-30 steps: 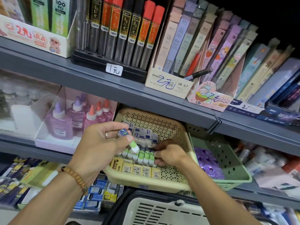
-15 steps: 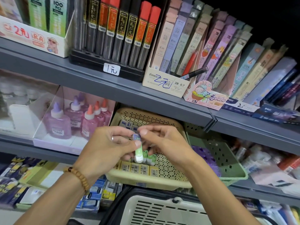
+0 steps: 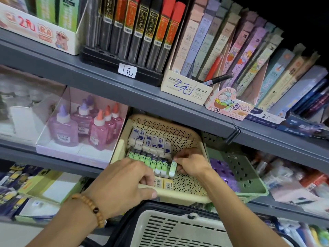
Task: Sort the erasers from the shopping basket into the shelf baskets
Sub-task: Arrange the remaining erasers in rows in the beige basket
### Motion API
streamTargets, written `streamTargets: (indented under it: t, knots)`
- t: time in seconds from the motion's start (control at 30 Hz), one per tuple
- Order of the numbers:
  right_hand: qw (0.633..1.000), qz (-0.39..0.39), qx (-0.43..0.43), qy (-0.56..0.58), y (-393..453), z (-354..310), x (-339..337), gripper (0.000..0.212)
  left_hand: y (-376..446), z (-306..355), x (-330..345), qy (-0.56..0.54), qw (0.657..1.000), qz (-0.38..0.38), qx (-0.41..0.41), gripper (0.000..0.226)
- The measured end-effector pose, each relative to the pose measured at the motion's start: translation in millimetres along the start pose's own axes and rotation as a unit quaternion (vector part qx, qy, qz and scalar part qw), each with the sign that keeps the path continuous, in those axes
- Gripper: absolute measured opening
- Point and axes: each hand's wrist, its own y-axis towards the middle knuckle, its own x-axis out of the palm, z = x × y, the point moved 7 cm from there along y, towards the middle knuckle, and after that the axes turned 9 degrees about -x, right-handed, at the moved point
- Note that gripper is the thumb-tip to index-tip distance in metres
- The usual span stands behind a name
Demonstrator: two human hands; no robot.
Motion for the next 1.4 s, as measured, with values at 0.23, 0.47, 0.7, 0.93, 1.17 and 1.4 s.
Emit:
streamTargets:
  t: [0.23, 0.47, 0.7, 0.93, 1.17, 1.4]
  knots:
    - [0.999, -0.016, 0.04, 0.005, 12.4, 17.8, 7.1, 0.015, -0.9, -0.7, -0.2, 0.0, 1.0, 0.005, 0.018, 0.022]
    - [0.998, -0.05, 0.046, 0.013, 9.5, 19.5, 17.9, 0.017, -0.2, -0.5, 0.9, 0.01, 1.0, 0.008, 0.025, 0.022]
    - [0.994, 0.026, -0.102, 0.02, -23.9, -25.9, -4.2, 0.019, -5.5, -0.2, 1.6, -0.021, 1.0, 0.011, 0.008, 0.017]
    - [0.955, 0.127, -0.226, 0.142, -121.3, -45.1, -44.6, 0.016, -55.5, 26.2, -2.0, -0.233, 0.964, 0.124, -0.028, 0.013]
    - [0.957, 0.143, -0.156, 0.199, -175.1, 52.7, -56.4, 0.016, -101.7, 48.0, 82.3, -0.326, 0.936, 0.052, -0.119, 0.017]
    - [0.992, 0.044, -0.024, 0.115, -161.5, 192.2, -26.3, 0.025, -93.4, 24.7, 193.7, -0.222, 0.945, -0.053, -0.234, 0.016]
